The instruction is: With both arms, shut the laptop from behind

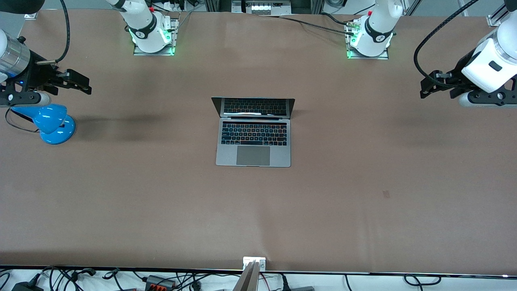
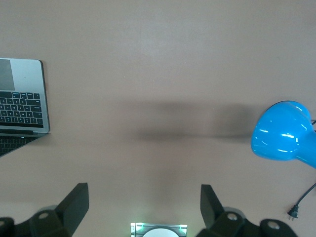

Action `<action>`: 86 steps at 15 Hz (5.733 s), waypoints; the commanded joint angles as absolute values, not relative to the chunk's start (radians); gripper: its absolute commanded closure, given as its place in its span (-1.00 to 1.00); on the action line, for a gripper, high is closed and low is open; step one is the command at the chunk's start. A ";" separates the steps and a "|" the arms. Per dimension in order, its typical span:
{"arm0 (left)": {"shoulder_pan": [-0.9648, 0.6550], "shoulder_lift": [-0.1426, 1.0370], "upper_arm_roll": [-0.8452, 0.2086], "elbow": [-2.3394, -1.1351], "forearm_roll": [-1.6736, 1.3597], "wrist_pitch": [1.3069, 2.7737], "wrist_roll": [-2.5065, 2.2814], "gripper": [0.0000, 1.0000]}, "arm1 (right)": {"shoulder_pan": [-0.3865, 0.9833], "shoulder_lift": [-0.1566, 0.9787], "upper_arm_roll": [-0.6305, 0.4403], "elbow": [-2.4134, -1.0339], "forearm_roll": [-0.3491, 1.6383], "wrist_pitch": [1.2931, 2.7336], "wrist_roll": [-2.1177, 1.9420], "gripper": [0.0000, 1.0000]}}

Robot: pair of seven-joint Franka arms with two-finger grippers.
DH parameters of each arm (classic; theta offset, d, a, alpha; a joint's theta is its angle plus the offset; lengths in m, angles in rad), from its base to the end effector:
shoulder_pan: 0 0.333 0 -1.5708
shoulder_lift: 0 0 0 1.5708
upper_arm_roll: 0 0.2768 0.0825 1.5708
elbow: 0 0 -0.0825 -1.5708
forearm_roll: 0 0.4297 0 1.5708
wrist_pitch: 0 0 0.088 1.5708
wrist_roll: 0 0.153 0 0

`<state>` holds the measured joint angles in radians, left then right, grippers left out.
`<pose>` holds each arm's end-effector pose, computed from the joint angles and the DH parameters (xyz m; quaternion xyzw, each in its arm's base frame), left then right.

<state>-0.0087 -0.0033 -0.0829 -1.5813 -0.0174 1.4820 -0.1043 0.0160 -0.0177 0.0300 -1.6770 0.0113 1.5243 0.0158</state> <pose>0.5821 -0.0563 0.5288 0.9988 0.0060 -0.0486 0.0038 0.5788 0.0285 0.4920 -0.9976 -0.0149 0.0676 0.0033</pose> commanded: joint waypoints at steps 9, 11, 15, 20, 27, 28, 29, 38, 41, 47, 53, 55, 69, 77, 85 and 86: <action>-0.005 0.008 -0.089 -1.548 -0.087 1.384 -0.084 0.99 | 0.043 0.058 0.040 -1.648 0.015 1.505 -0.002 -1.00; -0.003 0.008 -0.091 -1.557 -0.089 1.382 -0.092 0.99 | 0.110 0.071 0.038 -1.646 0.014 1.506 0.009 -0.81; -0.005 0.006 -0.092 -1.563 -0.091 1.352 -0.092 0.99 | 0.133 0.072 0.038 -1.629 0.014 1.453 0.023 1.00; -0.018 0.032 -0.094 -1.578 -0.191 1.348 -0.083 1.00 | 0.222 0.072 0.040 -1.640 0.037 1.444 0.108 1.00; -0.017 0.072 -0.250 -1.735 -0.287 1.543 -0.104 1.00 | 0.321 0.081 0.040 -1.747 0.214 1.497 0.238 1.00; -0.017 0.072 -0.265 -1.768 -0.288 1.574 -0.104 1.00 | 0.336 0.072 0.040 -1.781 0.224 1.540 0.262 1.00; -0.018 0.077 -0.282 -1.793 -0.288 1.600 -0.104 1.00 | 0.368 0.066 0.040 -1.808 0.224 1.578 0.287 1.00; -0.025 0.162 -0.442 -1.867 -0.288 1.707 -0.118 1.00 | 0.699 -0.005 0.040 -2.104 0.221 1.980 0.577 1.00; -0.075 0.201 -0.462 -1.888 -0.288 1.787 -0.165 1.00 | 0.729 -0.006 0.040 -2.187 0.218 2.098 0.577 1.00; -0.158 0.235 -0.462 -1.934 -0.288 1.887 -0.247 1.00 | 0.753 -0.006 0.038 -2.240 0.210 2.195 0.575 1.00; -0.195 0.265 -0.462 -1.965 -0.287 1.976 -0.275 1.00 | 0.761 0.000 0.040 -2.255 0.206 2.210 0.574 1.00; -0.204 0.273 -0.462 -1.965 -0.285 1.986 -0.290 1.00 | 0.761 0.005 0.040 -2.260 0.206 2.244 0.574 1.00; -0.222 0.316 -0.460 -1.950 -0.285 2.049 -0.328 1.00 | 0.738 0.061 0.035 -2.269 0.143 2.480 0.574 1.00; -0.221 0.364 -0.453 -1.895 -0.279 2.075 -0.330 1.00 | 0.715 0.109 0.032 -2.267 0.143 2.605 0.572 1.00; -0.221 0.409 -0.448 -1.868 -0.278 2.123 -0.330 1.00 | 0.683 0.172 0.028 -2.258 0.143 2.736 0.568 1.00; -0.221 0.411 -0.448 -1.868 -0.276 2.135 -0.328 1.00 | 0.675 0.184 0.028 -2.257 0.143 2.762 0.563 1.00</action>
